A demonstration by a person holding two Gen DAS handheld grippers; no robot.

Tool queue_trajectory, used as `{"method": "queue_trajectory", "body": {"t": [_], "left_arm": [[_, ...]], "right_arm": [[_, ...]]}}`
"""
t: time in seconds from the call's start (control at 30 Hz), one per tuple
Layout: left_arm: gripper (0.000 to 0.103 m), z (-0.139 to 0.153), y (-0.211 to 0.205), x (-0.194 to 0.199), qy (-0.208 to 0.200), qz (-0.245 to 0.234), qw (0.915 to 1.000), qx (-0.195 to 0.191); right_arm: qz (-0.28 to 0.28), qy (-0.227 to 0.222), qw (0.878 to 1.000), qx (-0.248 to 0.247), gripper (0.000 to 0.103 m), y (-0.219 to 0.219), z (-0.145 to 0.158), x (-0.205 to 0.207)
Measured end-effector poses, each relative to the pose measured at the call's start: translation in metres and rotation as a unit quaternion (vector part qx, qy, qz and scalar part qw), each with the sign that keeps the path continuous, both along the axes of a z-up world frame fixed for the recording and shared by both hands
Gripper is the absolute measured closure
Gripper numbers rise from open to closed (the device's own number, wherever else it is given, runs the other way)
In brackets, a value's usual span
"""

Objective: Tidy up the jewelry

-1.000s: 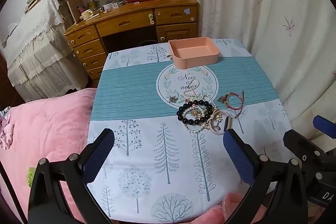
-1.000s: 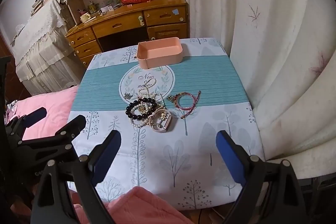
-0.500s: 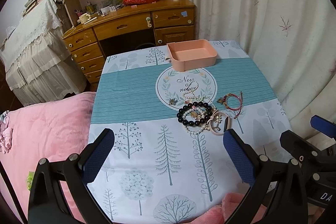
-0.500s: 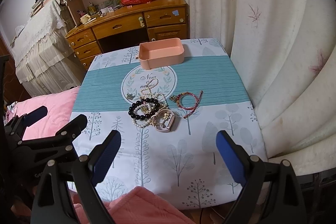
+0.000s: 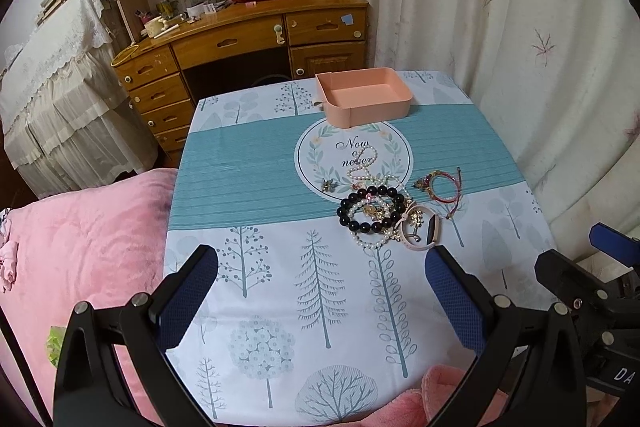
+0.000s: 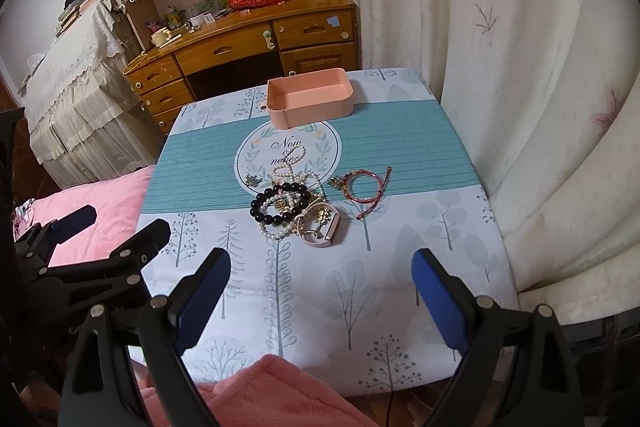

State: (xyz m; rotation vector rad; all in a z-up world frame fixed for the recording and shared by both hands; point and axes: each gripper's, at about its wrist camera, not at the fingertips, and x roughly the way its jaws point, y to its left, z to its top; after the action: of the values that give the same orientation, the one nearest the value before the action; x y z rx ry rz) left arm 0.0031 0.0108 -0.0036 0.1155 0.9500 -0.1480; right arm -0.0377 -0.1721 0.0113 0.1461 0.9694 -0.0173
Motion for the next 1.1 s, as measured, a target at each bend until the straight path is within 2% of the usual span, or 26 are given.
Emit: {"method": "queue_trajectory", "body": {"t": [0.2, 0.4, 0.6, 0.73, 0.83, 0.97, 1.1], "left_arm": [[0.001, -0.009, 0.008, 0.002, 0.017, -0.003, 0.9999, -0.003], [0.001, -0.025, 0.025, 0.005, 0.056, 0.007, 0.9983, -0.012], [0.001, -0.035, 0.043, 0.002, 0.075, 0.000, 0.9969, -0.023], [0.001, -0.039, 0.045, 0.002, 0.067, -0.012, 0.9976, -0.015], [0.001, -0.046, 0.044, 0.007, 0.056, -0.034, 0.9977, -0.019], [0.001, -0.066, 0.033, 0.029, 0.085, -0.058, 0.9942, -0.032], [0.001, -0.092, 0.017, 0.059, 0.122, -0.034, 0.9915, -0.028]], "right_arm": [[-0.006, 0.000, 1.000, 0.002, 0.010, 0.008, -0.003, -0.004], [-0.009, -0.006, 1.000, 0.004, 0.010, 0.018, -0.008, -0.009], [-0.027, -0.017, 0.999, 0.002, 0.010, 0.030, -0.016, -0.019], [-0.027, -0.030, 0.998, -0.038, 0.010, 0.047, -0.022, -0.024], [-0.004, -0.037, 0.996, -0.080, 0.010, 0.061, -0.032, -0.024], [0.023, -0.020, 0.993, -0.113, 0.010, 0.066, -0.053, -0.027], [0.061, -0.012, 0.989, -0.137, 0.010, 0.059, -0.075, -0.023]]}}
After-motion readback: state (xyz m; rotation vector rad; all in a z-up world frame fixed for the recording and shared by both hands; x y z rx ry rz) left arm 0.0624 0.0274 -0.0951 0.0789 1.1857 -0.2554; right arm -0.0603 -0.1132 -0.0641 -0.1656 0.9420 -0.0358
